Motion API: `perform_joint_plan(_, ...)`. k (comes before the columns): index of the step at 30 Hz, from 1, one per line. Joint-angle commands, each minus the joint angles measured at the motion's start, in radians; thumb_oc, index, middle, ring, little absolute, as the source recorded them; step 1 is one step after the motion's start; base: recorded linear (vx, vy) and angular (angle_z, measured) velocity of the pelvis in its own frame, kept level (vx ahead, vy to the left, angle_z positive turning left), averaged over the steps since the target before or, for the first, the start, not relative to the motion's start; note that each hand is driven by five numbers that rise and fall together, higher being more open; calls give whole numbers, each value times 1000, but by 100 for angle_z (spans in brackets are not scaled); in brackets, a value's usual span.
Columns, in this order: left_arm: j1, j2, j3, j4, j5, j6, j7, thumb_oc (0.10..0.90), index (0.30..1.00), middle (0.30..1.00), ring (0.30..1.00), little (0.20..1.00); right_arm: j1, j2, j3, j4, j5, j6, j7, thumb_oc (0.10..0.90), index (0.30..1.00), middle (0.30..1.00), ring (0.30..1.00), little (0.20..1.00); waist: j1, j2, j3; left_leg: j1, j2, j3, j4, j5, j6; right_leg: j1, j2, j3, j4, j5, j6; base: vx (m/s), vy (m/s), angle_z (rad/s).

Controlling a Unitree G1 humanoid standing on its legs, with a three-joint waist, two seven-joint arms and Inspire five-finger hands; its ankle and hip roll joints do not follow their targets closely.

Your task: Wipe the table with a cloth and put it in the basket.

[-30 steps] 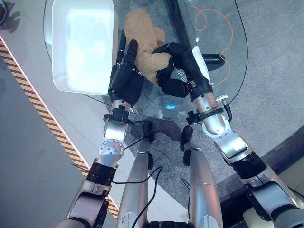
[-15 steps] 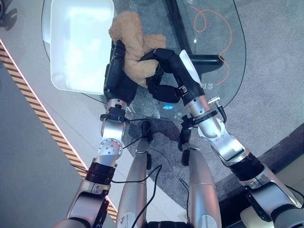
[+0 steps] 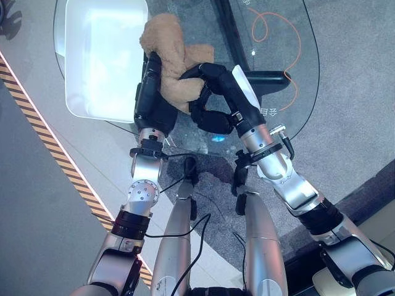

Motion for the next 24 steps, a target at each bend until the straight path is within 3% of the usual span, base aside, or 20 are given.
perform_joint_plan(1, -121, -33, -41, -158, 91, -24, -112, 100, 300, 300, 300, 200, -147, 74, -44, -186, -12, -103, -24, 800, 900, 900, 900, 900, 11, -1, -29, 40, -70, 78, 52, -117, 43, 56, 70, -29, -109, 10, 22, 0, 0, 0)
perform_joint_plan(10, -115, -39, -25, -168, 107, -56, -104, 100, 300, 300, 300, 200, -130, 83, -66, -192, -25, -112, -31, 800, 900, 900, 900, 900, 9, -2, -29, 38, -69, 78, 54, -119, 43, 51, 71, -28, -101, 8, 21, 0, 0, 0)
perform_joint_plan(24, -108, -46, 28, -183, 143, -261, -28, 100, 300, 300, 300, 200, -112, 91, -90, -187, -48, -126, -57, 800, 900, 900, 900, 900, 15, -2, -29, 35, -71, 72, 58, -120, 41, 49, 72, -32, -92, -1, 17, 0, 0, 0)
